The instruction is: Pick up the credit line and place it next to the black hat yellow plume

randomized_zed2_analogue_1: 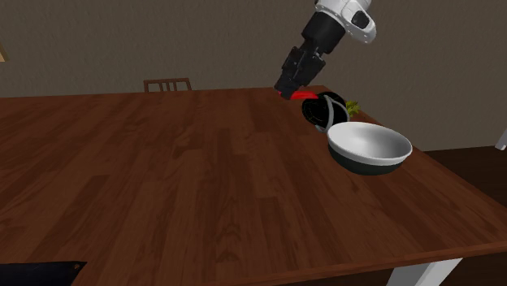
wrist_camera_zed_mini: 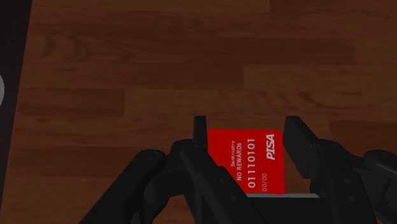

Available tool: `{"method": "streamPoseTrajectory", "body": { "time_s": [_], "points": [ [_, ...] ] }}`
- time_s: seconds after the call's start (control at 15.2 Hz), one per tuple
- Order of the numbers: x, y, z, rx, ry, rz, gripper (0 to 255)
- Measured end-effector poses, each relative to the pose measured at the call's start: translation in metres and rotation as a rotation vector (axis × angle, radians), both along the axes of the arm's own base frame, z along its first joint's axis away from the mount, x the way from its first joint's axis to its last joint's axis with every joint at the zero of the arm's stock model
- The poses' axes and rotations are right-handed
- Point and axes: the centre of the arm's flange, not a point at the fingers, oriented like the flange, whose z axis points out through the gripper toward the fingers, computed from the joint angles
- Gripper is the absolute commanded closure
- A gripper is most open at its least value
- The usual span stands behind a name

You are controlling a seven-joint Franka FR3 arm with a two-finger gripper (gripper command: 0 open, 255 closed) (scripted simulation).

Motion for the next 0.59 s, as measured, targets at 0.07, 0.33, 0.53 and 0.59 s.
{"method": "streamPoseTrajectory", "body": {
  "time_s": [0.07, 0.33, 0.53, 0.59],
  "points": [
    [0.003, -0.014, 0.001, 0.000, 0.000, 0.000, 255],
    [0.008, -0.067, 0.001, 0.000, 0.000, 0.000, 255],
    [0.013, -0.107, 0.002, 0.000, 0.000, 0.000, 255],
    [0.014, -0.120, 0.004, 0.000, 0.000, 0.000, 255]
  ]
}}
